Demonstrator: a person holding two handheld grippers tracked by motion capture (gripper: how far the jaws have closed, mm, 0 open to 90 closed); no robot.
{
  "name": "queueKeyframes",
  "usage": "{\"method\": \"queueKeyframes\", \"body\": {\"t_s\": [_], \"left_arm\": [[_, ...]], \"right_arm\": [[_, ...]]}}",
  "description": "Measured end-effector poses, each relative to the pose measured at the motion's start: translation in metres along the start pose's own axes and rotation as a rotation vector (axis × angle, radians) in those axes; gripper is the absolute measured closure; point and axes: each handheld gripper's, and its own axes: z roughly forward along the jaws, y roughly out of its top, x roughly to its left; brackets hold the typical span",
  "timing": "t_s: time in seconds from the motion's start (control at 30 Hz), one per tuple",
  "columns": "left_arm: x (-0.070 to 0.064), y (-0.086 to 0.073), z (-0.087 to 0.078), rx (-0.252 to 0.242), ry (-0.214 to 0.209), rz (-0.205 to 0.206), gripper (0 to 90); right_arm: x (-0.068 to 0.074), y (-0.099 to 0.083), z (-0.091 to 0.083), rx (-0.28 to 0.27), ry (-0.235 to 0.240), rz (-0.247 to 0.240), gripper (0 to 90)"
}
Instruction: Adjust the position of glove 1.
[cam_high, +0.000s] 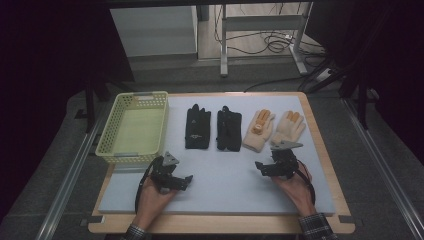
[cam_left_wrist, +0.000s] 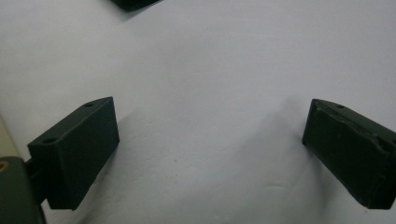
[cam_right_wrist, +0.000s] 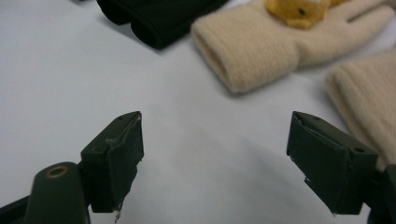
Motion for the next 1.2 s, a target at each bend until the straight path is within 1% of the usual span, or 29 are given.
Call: {"method": "queueKeyframes", "body": {"t_s": [0.03,0.17,0.27,0.37,0.53,0.57,0.67,0.7,0.73,0.83,0.87,0.9,1.17,1.2], "left_arm": [[0.000,0.000,0.000,0.000,0.000,0.000,3.8],[0.000,0.000,0.000,0.000,0.000,0.000,3.8],[0.000,0.000,0.000,0.000,0.000,0.000,3.8],[0.000,0.000,0.000,0.000,0.000,0.000,3.8],[0.000,0.000,0.000,0.000,0.000,-0.001,3.8],[0.000,0.000,0.000,0.000,0.000,-0.001,3.8],[0.000,0.000,0.000,0.000,0.000,-0.001,3.8],[0.000,0.000,0.000,0.000,0.000,-0.001,3.8],[0.000,0.000,0.000,0.000,0.000,0.000,3.8],[0.000,0.000,0.000,0.000,0.000,0.000,3.8],[0.000,0.000,0.000,0.000,0.000,0.000,3.8],[0.000,0.000,0.000,0.000,0.000,0.000,3.8],[0.000,0.000,0.000,-0.001,-0.001,0.000,3.8],[0.000,0.000,0.000,-0.001,-0.001,0.000,3.8]], "right_arm": [[0.000,0.002,0.001,0.003,0.002,-0.001,19.2],[0.003,0.013,0.006,0.005,0.001,-0.030,20.4],[0.004,0.020,0.011,0.005,0.020,-0.029,21.5],[0.005,0.028,0.017,0.011,0.019,-0.045,22.8],[0.004,0.041,0.027,0.011,0.052,-0.045,25.5],[0.005,0.045,0.029,0.008,0.054,-0.051,26.7],[0.006,0.055,0.034,0.012,0.043,-0.076,29.1],[0.006,0.055,0.034,0.012,0.043,-0.076,29.1],[0.006,0.061,0.039,0.013,0.045,-0.078,30.2],[0.007,0.069,0.045,0.014,0.047,-0.085,32.7],[0.007,0.069,0.045,0.014,0.047,-0.085,32.7],[0.008,0.076,0.051,0.019,0.047,-0.089,34.7],[0.012,0.098,0.071,0.028,0.043,-0.126,43.3],[0.012,0.098,0.071,0.028,0.043,-0.126,43.3]]}}
